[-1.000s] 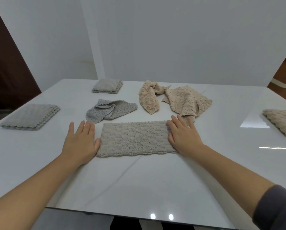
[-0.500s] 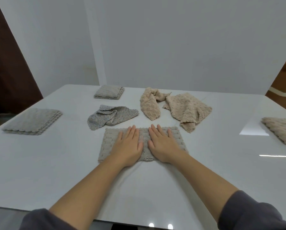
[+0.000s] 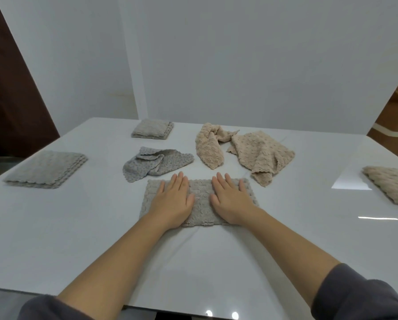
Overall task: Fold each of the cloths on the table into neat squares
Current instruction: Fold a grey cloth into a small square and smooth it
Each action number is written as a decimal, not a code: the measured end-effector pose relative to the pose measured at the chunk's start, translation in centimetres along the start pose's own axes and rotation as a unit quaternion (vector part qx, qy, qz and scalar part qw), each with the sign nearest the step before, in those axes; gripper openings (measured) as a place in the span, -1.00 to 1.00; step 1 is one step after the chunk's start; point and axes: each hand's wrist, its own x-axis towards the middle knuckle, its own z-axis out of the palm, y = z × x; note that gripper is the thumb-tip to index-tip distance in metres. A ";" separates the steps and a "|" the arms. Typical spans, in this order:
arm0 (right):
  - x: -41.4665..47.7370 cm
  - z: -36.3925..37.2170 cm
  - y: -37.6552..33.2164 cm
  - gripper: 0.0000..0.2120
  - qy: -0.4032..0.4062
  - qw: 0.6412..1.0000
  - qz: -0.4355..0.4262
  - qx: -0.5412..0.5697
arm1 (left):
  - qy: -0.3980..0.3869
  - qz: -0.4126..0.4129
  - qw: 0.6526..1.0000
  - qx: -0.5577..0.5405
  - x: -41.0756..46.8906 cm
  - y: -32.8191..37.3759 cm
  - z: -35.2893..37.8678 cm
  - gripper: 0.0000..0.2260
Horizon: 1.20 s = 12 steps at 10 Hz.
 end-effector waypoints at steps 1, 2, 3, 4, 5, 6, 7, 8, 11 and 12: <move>-0.2 0.0 0.7 -0.43 0.004 1.000 0.010 -0.009 | -0.011 -0.016 1.000 0.008 -0.4 -1.2 0.0 -0.45; -0.5 0.2 1.5 -0.43 0.003 1.000 0.018 -0.008 | -0.014 -0.022 1.000 0.000 -0.5 -2.3 0.2 -0.46; -0.7 0.2 2.2 -0.43 0.002 0.999 0.033 0.001 | -0.005 -0.038 0.999 -0.001 -0.6 -3.2 0.4 -0.45; -0.7 0.3 2.3 -0.43 -0.003 0.999 0.036 -0.012 | -0.011 -0.042 0.999 0.003 -0.7 -3.3 0.5 -0.45; -0.4 -0.3 2.1 -0.42 -0.013 0.999 0.037 -0.035 | -0.007 -0.039 0.999 0.005 -0.2 -3.6 -0.2 -0.46; -0.1 -1.2 1.2 -0.42 0.010 0.999 0.011 -0.050 | 0.031 -0.054 0.998 0.005 0.6 -4.8 -1.3 -0.52; 0.4 -1.3 -0.9 -0.42 0.022 0.999 -0.034 -0.028 | 0.036 -0.091 0.995 0.017 1.6 -5.8 -2.3 -0.57; 0.9 0.0 -2.2 -0.43 0.004 0.999 -0.039 -0.006 | 0.009 -0.102 0.995 -0.002 2.4 -6.2 -3.4 -0.66; 1.3 1.3 -2.0 -0.42 0.004 1.000 -0.028 -0.010 | -0.143 -0.254 0.804 -0.518 2.4 -8.1 -5.8 -0.75; 1.3 1.3 -2.0 -0.42 0.007 1.000 -0.024 -0.011 | -0.165 -0.288 0.807 -0.489 1.2 -8.6 -4.8 -0.82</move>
